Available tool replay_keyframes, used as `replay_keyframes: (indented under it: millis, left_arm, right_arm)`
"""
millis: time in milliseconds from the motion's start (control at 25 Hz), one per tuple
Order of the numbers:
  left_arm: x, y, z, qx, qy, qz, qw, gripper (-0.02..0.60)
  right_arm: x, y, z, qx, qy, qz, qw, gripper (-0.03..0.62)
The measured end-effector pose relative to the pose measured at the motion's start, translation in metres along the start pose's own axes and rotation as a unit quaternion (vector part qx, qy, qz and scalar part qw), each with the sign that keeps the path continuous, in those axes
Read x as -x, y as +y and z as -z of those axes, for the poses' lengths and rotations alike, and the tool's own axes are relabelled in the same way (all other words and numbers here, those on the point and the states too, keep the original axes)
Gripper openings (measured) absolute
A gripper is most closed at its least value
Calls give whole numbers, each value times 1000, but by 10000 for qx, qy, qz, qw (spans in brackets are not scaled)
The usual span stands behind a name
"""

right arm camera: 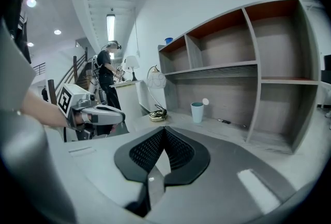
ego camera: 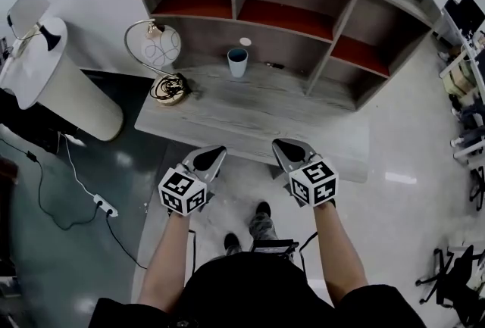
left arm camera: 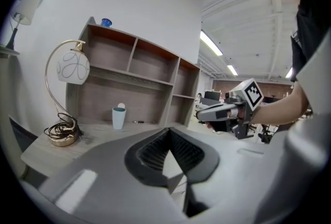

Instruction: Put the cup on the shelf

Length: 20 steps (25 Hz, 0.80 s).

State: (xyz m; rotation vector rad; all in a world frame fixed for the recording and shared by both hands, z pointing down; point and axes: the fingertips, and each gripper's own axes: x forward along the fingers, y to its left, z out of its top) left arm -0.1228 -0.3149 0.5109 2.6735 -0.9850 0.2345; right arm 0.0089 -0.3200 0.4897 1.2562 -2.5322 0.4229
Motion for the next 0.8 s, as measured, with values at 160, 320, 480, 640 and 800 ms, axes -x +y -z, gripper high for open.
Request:
replay_keyframes:
  millis: [160, 320, 480, 640, 800]
  left_arm:
    - [27, -6, 15, 46, -18, 27, 10000, 0]
    - [48, -12, 25, 54, -35, 83, 9999, 0]
    - [65, -18, 28, 54, -128, 94, 9999, 0]
    - [75, -25, 30, 24, -212, 134, 9997, 0]
    - [81, -29, 35, 1, -192, 153, 9997, 0]
  right_arm:
    - [8, 29, 9, 26, 1, 68, 10000, 12]
    - [17, 46, 16, 2, -33, 235, 9997, 11]
    - [26, 62, 16, 78, -79, 329, 9994, 12]
    - [34, 75, 18, 152, -77, 363, 9992, 11]
    - [39, 85, 23, 170, -66, 391, 9991, 12]
